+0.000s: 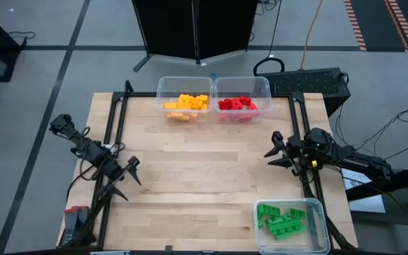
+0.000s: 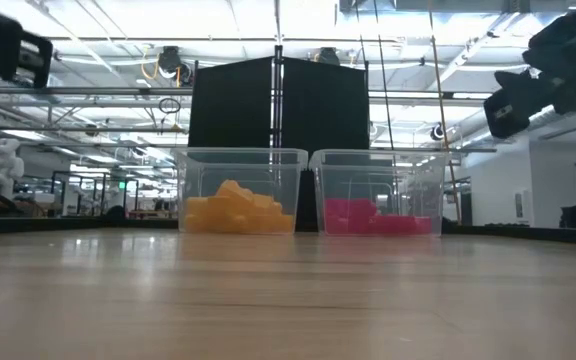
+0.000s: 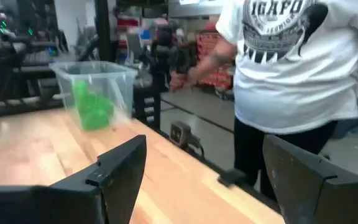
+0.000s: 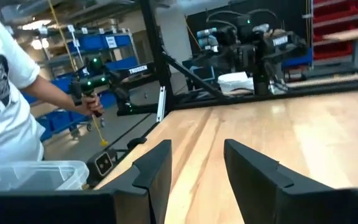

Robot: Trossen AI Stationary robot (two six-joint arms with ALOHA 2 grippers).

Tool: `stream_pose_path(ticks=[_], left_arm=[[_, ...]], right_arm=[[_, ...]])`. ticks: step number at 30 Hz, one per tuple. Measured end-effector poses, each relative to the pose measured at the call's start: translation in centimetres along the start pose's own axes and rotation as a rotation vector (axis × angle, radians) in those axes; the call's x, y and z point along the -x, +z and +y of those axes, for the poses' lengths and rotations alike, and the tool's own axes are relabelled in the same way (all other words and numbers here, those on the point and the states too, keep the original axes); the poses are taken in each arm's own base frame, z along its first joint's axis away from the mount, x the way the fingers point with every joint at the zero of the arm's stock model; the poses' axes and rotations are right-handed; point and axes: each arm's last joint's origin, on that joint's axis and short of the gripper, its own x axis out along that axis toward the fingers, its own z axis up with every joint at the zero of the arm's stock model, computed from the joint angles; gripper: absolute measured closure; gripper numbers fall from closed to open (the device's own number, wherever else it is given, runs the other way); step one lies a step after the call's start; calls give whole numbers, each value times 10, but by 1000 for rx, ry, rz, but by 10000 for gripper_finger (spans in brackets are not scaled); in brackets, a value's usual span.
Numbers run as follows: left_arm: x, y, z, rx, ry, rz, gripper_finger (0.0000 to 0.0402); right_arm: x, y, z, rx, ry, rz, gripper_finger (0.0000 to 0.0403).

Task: Sort blocks
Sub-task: Return to Home Position

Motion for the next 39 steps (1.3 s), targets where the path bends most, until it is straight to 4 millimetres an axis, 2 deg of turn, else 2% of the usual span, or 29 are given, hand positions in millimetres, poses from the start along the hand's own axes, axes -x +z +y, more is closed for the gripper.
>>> stream_pose_path(ticks=[7, 17, 28, 34, 39], left_arm=[[0, -1, 4, -135, 27, 16, 114], [5, 0, 27, -176, 343, 32, 114], [22, 0, 58, -230, 724, 85, 114], [28, 0, 65, -182, 786, 79, 114], [30, 0, 67, -127, 808, 57, 114]], right_arm=[[0, -1, 0, 80, 17, 10, 259], [0, 0, 0, 126, 16, 1, 259], [0, 0, -2, 178, -45, -2, 259], [0, -1, 1, 46, 52, 22, 259], [-1, 0, -1, -88, -102, -24, 259]])
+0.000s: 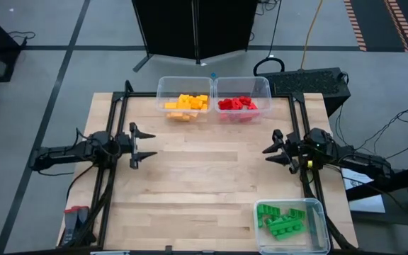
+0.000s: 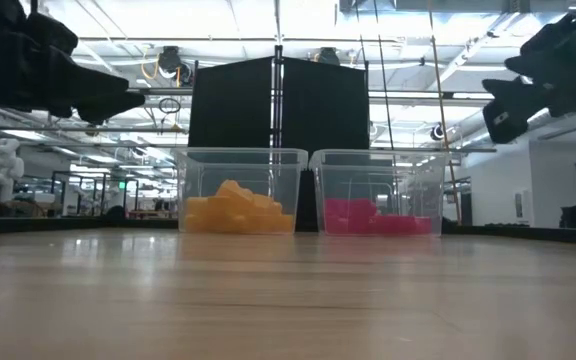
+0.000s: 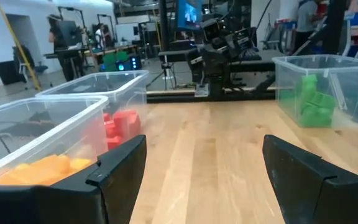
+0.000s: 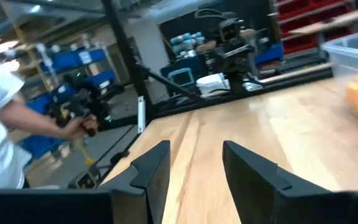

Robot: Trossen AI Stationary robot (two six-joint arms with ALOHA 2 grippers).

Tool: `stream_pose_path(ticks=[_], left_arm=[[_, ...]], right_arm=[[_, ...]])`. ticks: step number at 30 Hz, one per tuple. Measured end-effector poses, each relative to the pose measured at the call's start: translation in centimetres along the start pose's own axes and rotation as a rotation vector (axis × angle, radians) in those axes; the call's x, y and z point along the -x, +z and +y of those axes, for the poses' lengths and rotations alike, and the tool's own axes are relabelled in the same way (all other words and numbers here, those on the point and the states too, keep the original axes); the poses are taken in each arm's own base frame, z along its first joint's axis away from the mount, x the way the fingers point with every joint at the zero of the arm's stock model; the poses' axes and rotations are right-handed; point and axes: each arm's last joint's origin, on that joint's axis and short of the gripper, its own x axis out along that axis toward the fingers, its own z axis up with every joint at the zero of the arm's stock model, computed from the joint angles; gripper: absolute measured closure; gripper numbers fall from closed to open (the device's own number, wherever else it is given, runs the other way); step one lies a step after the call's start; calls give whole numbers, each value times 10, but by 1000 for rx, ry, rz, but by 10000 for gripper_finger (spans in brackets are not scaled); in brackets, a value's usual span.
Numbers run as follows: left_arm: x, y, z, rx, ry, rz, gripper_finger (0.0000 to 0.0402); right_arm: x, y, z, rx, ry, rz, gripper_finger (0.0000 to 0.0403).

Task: Sort blocks
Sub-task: Return to Home Position

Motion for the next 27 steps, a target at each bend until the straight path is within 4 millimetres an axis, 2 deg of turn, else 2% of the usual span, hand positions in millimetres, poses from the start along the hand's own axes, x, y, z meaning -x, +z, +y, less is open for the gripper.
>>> stream_pose_path(ticks=[6, 14, 17, 27], left_arm=[[0, 0, -1, 26, -46, -7, 114], [0, 1, -2, 26, -83, -18, 114], [0, 1, -2, 25, -84, -19, 114], [-1, 0, -2, 1, -92, -5, 114]], right_arm=[[-4, 0, 9, -51, 16, -33, 259], [-7, -5, 16, 82, -173, -68, 259], [-8, -5, 17, 168, -180, -60, 259], [-7, -10, 16, 276, -206, -2, 259]])
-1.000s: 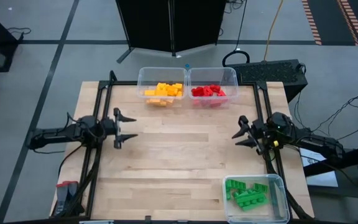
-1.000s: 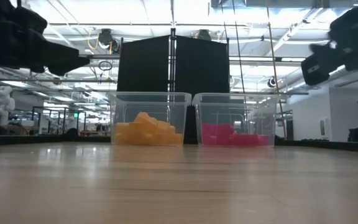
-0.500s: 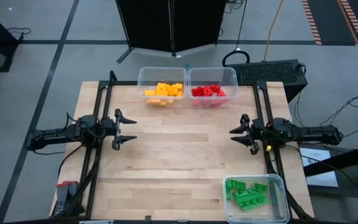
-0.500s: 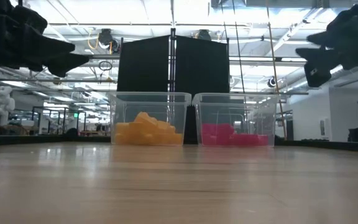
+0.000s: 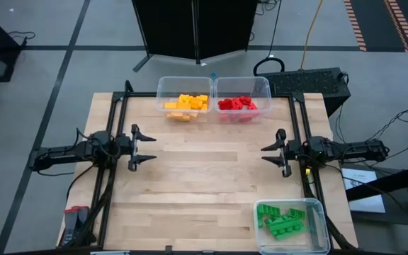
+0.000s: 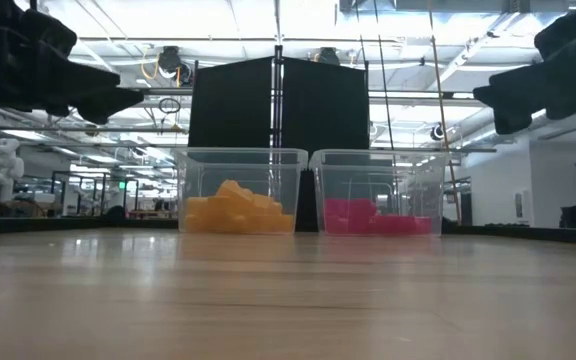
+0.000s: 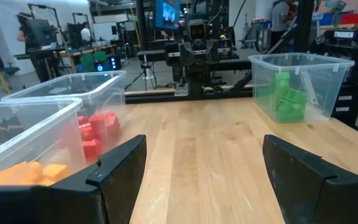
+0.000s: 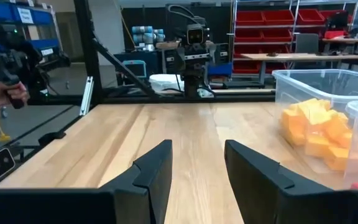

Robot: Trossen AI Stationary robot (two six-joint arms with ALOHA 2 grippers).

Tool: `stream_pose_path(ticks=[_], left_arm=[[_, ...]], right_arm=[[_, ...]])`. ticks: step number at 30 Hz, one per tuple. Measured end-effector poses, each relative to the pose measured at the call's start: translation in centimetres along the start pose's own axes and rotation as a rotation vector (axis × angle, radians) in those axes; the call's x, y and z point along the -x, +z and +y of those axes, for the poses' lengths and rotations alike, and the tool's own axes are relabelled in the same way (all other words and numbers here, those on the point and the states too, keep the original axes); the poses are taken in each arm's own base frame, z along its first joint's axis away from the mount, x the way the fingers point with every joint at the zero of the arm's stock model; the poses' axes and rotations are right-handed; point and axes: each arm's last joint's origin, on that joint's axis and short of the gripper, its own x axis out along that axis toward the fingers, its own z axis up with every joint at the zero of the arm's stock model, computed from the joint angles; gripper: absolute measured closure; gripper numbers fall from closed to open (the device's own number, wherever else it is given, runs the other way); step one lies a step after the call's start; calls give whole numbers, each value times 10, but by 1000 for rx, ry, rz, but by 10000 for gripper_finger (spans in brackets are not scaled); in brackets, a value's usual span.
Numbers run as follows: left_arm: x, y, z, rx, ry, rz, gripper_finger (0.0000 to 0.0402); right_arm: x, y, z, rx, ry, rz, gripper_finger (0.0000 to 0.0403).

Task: Sort blocks
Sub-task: Return to Home Position

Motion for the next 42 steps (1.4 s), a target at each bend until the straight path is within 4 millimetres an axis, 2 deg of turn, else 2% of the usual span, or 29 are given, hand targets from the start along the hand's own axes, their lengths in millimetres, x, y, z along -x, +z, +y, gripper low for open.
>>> stream_pose_path(ticks=[10, 42], left_arm=[[0, 0, 0, 0, -5, 4, 114], [0, 0, 0, 0, 4, 5, 114]], right_arm=[[0, 0, 0, 103, 9, 5, 259], [0, -1, 0, 89, 6, 6, 259]])
